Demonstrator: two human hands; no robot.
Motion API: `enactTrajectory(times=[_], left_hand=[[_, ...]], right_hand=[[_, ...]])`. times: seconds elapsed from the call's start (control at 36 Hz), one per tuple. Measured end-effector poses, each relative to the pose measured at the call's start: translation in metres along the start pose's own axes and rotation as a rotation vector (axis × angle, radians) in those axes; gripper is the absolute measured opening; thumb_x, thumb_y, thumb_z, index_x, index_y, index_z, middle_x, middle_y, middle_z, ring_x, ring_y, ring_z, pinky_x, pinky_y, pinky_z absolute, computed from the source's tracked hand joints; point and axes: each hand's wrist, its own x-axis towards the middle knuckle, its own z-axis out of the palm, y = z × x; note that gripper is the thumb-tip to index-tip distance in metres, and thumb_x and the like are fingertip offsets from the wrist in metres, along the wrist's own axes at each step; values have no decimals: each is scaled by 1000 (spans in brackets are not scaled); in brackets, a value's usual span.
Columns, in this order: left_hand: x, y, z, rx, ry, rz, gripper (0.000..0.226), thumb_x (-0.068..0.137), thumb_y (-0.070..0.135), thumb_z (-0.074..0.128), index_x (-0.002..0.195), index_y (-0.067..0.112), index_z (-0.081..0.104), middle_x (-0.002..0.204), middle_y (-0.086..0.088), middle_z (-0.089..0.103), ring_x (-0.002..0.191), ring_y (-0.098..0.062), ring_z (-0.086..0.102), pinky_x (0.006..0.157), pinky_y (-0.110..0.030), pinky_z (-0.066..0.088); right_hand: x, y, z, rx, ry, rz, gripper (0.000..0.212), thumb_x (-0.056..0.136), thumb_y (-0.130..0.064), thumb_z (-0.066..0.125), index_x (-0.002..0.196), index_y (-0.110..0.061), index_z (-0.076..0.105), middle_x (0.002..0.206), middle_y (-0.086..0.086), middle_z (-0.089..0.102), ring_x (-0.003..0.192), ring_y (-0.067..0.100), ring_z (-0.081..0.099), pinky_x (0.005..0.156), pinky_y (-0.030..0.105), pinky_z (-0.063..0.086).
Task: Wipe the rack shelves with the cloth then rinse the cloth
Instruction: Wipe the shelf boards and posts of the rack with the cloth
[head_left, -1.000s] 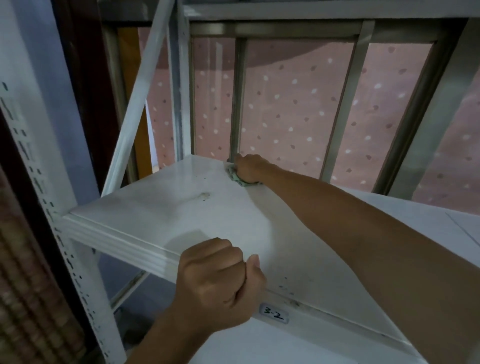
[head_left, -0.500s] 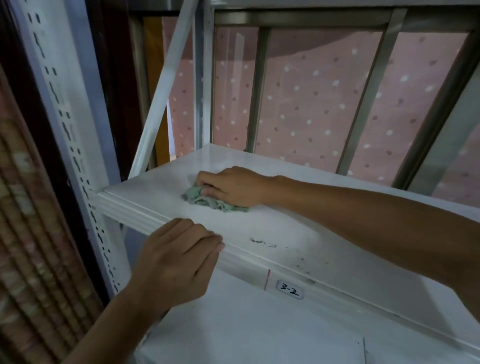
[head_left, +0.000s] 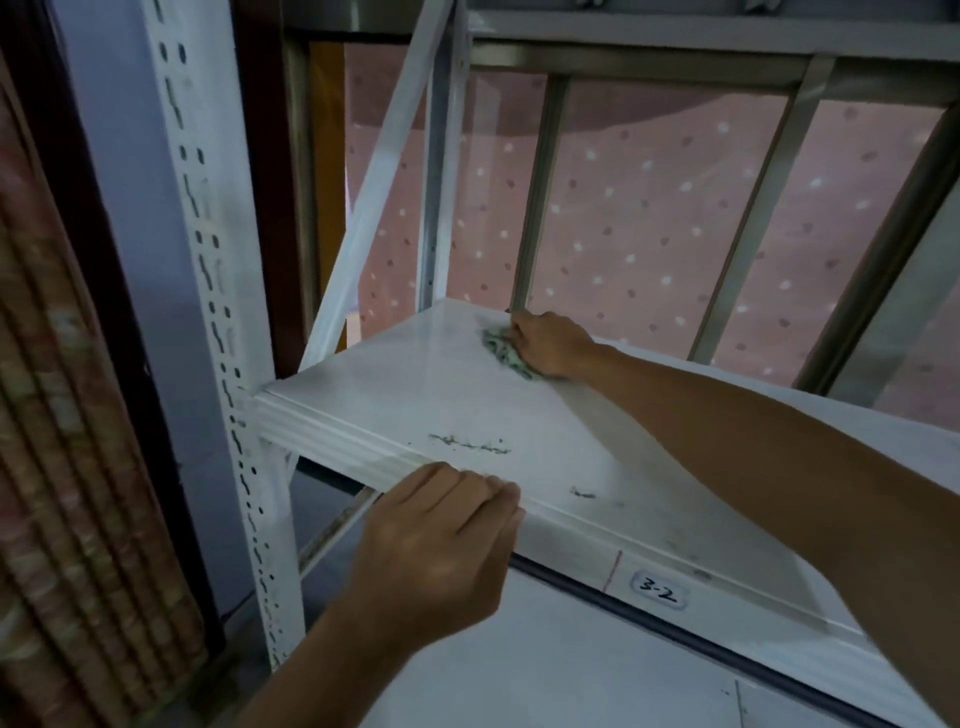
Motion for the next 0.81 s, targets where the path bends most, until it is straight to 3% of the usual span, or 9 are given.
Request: enactTrajectory(times=[0.11,0.22,0.28,0.36,0.42,0.5,0.61,0.81], left_hand=[[1,-2,-1,-36,-26,-20,6,85,11,81,89,6,83,82,-6,77,67,-20,66,70,-31,55],[5,-9,-5,-119,-71,-37,6,89,11,78,90,8,83,83,-4,77,66,-20,64,64,-33,52],[8,-16,-10,-154,-110,-40,7,91,11,77,91,7,82,86,-4,77,67,-20,64,63,-34,52],[9,-23,-18,-215,-173,-61,9,95,12,75,96,8,82,93,-3,78,74,-18,67,68,-34,55],[6,-23,-22,-218,-206,-61,11,94,12,75,102,8,82,99,-3,79,80,-17,68,73,-33,57],[4,-20,-24,-223,-205,-84,16,91,9,78,106,8,82,104,-3,79,85,-17,71,76,-33,59],[5,-16,-23,-214,-201,-106,13,91,8,77,102,8,82,99,-2,79,80,-18,71,71,-34,58],[6,-13,-17,-176,-152,-123,8,87,6,78,92,10,82,91,0,78,73,-19,71,63,-36,56]], right_hand=[[46,-5,10,-80,-53,104,46,103,-39,33,138,-9,39,135,26,52,115,41,56,85,39,44],[78,-17,15,-87,-47,125,50,104,-36,34,144,-8,32,140,24,49,122,40,52,92,42,43],[89,-25,18,-88,-47,76,45,104,-32,34,141,-6,35,135,26,51,117,39,54,87,42,43],[101,-39,22,-67,-41,-28,36,105,-33,32,127,-6,42,114,24,60,89,33,56,73,37,40],[107,-49,25,-29,-52,-94,34,106,-36,30,122,-9,42,104,22,61,82,30,55,72,39,42],[102,-65,25,27,-65,-197,29,105,-39,28,115,-15,42,95,18,60,80,29,56,74,40,44],[73,-93,13,88,-71,-376,23,107,-33,29,108,-13,41,73,4,46,62,17,43,56,31,31],[27,-142,6,192,-117,-587,28,106,-43,29,110,-21,46,74,-1,54,62,10,49,57,30,34]])
